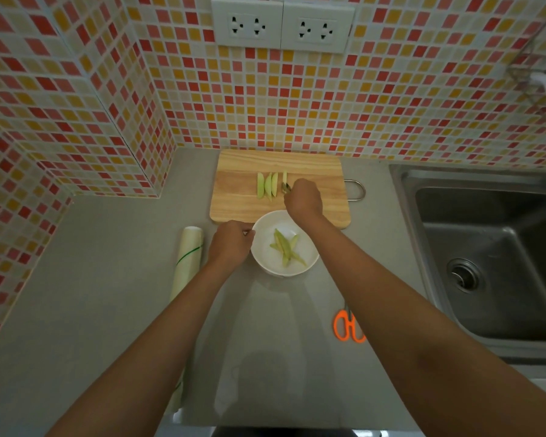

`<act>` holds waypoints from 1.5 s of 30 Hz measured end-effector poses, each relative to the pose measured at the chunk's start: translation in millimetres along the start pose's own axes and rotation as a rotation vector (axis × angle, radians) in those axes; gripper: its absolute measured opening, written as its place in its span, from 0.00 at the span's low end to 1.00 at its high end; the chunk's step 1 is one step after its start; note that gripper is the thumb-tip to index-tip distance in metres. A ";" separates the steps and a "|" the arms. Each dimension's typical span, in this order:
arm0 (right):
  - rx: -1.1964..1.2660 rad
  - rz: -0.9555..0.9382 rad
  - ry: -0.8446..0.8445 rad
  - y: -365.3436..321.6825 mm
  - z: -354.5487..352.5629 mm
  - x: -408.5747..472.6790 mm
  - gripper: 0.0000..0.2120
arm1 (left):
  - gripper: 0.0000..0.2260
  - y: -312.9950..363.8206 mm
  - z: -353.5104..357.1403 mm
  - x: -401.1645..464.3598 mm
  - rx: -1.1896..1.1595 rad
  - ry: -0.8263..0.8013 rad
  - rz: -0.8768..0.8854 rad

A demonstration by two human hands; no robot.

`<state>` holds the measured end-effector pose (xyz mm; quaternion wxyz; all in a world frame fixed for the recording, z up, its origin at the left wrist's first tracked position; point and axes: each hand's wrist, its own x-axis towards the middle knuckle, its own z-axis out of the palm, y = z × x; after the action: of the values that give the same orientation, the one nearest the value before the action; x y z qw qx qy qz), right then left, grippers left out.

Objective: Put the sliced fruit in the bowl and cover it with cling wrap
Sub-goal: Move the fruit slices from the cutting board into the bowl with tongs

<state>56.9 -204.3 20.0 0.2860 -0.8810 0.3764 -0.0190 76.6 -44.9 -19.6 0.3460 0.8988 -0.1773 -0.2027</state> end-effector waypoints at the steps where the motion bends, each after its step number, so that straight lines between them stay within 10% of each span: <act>1: 0.027 -0.004 0.010 1.5 -5.1 -4.0 0.12 | 0.12 -0.1 -0.1 0.4 -0.005 -0.004 0.001; 12: -0.026 -0.055 -0.126 53.0 -19.0 -133.1 0.20 | 0.12 -1.3 -0.1 1.8 0.002 -0.014 -0.004; 26: -0.077 -0.068 -0.025 -6.1 -7.8 -9.6 0.04 | 0.12 -1.1 -0.8 1.7 -0.028 -0.022 0.003; 45: 0.089 -0.101 0.058 14.6 -13.3 -53.7 0.20 | 0.12 1.9 -3.0 0.3 -0.007 -0.029 0.008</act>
<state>5.6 -182.7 33.4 0.3126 -0.8844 0.3382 -0.0758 78.0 -44.7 -16.4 0.3475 0.8938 -0.1853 -0.2148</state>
